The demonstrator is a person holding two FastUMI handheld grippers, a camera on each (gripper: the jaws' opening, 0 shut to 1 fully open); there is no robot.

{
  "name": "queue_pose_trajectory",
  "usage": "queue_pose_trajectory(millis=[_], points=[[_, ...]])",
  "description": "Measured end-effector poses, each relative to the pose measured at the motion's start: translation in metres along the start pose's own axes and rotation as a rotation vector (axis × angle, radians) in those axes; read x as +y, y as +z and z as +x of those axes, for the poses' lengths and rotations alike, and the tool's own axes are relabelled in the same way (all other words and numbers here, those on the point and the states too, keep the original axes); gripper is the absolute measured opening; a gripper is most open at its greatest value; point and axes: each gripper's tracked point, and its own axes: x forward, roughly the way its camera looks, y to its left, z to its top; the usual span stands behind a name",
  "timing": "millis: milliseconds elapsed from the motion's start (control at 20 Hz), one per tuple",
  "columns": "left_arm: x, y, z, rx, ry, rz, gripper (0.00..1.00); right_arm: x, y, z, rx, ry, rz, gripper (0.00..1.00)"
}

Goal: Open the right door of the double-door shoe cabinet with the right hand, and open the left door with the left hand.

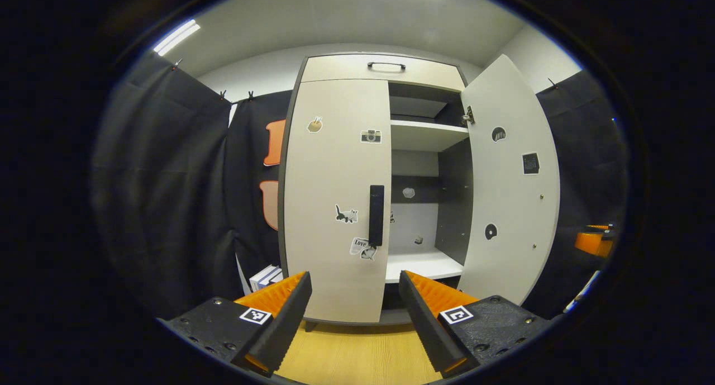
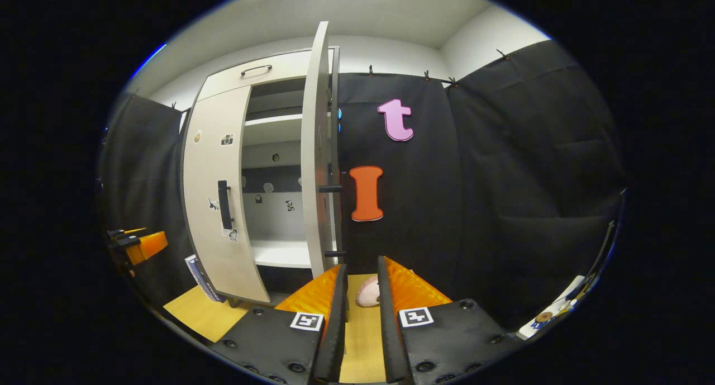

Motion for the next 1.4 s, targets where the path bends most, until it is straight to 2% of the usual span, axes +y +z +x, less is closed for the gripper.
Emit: queue_pose_trajectory(millis=[50,100,200,250,400,450,500,550,650,700,750,800,900,950,1050,1300,1400], points=[[-0.004,0.003,0.007,-0.003,-0.005,-0.009,0.96,-0.003,-0.002,-0.003,0.003,-0.009,0.007,0.36],[-0.01,0.008,0.016,-0.008,-0.02,-0.023,0.94,-0.006,-0.001,-0.005,0.001,-0.018,0.008,0.32],[-0.022,0.016,0.032,-0.023,-0.047,-0.045,0.92,-0.01,-0.002,-0.006,-0.002,-0.03,-0.007,0.63],[-0.027,0.019,0.04,-0.029,-0.061,-0.051,0.94,-0.012,-0.004,-0.008,0.002,-0.035,-0.017,0.59],[-0.038,0.025,0.07,-0.043,-0.075,-0.031,0.94,-0.019,-0.002,-0.013,-0.008,-0.059,-0.035,0.89],[-0.04,0.023,0.082,-0.041,-0.073,-0.023,0.94,-0.023,-0.001,-0.013,-0.014,-0.072,-0.038,0.92],[-0.041,0.022,0.093,-0.044,-0.074,-0.022,0.94,-0.026,0.001,-0.014,-0.02,-0.082,-0.039,0.9],[-0.045,0.02,0.103,-0.043,-0.082,-0.023,0.94,-0.028,0.003,-0.013,-0.026,-0.093,-0.04,0.99],[-0.045,0.014,0.127,-0.026,-0.085,-0.035,0.94,-0.033,0.006,-0.012,-0.034,-0.111,-0.042,0.99],[-0.044,0.01,0.139,-0.017,-0.075,-0.038,0.94,-0.035,0.007,-0.012,-0.038,-0.121,-0.043,0.94],[-0.043,0.007,0.152,-0.005,-0.067,-0.033,0.94,-0.038,0.008,-0.011,-0.042,-0.131,-0.042,0.99],[-0.041,0.004,0.163,0.005,-0.059,-0.017,0.92,-0.04,0.009,-0.009,-0.044,-0.141,-0.042,0.99],[-0.036,-0.001,0.185,0.017,-0.045,0.012,0.94,-0.043,0.008,-0.007,-0.042,-0.157,-0.041,0.99],[-0.033,-0.004,0.197,0.021,-0.031,0.016,0.92,-0.045,0.009,-0.005,-0.044,-0.166,-0.037,0.99],[-0.028,-0.01,0.213,0.034,-0.011,0.007,0.94,-0.046,0.009,-0.001,-0.043,-0.182,-0.025,0.99],[-0.025,-0.023,0.238,0.061,-0.008,0.019,0.93,-0.049,0.009,0.011,-0.04,-0.221,-0.023,0.99],[-0.026,-0.024,0.242,0.06,-0.015,0.024,0.82,-0.05,0.012,0.015,-0.048,-0.241,-0.016,0.99]])
